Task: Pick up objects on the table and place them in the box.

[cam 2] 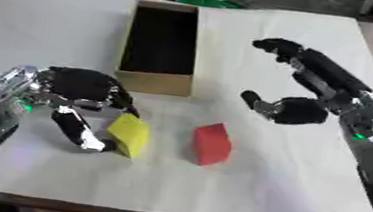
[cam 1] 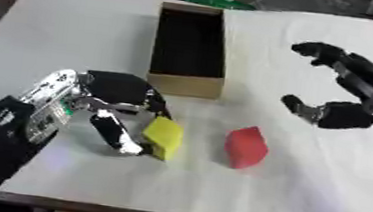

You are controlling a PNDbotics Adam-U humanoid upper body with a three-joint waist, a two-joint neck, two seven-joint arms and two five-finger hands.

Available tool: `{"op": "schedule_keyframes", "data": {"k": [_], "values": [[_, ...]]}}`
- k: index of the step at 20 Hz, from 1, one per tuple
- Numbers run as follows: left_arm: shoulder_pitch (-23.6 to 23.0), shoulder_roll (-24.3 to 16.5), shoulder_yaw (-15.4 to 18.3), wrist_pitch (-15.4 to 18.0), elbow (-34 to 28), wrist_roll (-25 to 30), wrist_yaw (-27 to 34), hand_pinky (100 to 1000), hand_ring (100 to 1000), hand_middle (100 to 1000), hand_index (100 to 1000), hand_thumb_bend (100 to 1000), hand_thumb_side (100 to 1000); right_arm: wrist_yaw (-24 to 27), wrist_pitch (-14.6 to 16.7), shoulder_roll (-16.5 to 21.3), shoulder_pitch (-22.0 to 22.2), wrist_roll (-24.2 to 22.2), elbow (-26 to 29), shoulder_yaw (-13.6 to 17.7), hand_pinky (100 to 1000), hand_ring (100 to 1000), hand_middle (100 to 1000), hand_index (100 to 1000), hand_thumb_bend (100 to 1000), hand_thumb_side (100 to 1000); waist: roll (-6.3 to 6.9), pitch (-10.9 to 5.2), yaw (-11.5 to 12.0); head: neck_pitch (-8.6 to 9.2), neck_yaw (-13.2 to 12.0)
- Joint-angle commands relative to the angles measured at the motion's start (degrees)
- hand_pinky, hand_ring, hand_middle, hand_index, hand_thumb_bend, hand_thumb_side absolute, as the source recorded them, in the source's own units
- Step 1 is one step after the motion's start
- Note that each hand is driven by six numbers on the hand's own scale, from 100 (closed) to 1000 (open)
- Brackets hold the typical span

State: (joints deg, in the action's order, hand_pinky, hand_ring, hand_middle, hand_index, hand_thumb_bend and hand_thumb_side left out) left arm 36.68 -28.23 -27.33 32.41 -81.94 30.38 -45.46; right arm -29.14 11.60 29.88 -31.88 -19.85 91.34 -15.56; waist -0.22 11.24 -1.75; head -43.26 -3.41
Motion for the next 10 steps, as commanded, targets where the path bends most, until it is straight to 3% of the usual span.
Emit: {"op": "schedule_keyframes", "data": {"k": [1,3,10], "values": [[0.4,-0.4,0.4,0.3,-0.2,-1.1,-0.3,769,687,591,806,188,667,0.4,-0.1,0.7,-0.7,0.2,0.5,0.4,848,934,924,1000,307,569,-0.06,-0.82,0.0,-0.29,-0.2],[0.2,-0.4,0.4,-0.1,-0.2,-2.0,-0.2,765,683,583,799,136,660,0.4,-0.1,0.7,-0.7,0.2,0.5,0.5,848,934,924,1000,302,571,-0.07,-0.8,0.1,-0.27,-0.1],[0.6,-1.6,0.7,-0.6,-2.2,-2.7,1.2,766,680,569,787,144,637,0.4,-0.1,0.8,-0.6,0.3,0.4,0.5,848,934,924,1000,298,572,-0.01,-0.85,0.1,-0.24,-0.1]]}}
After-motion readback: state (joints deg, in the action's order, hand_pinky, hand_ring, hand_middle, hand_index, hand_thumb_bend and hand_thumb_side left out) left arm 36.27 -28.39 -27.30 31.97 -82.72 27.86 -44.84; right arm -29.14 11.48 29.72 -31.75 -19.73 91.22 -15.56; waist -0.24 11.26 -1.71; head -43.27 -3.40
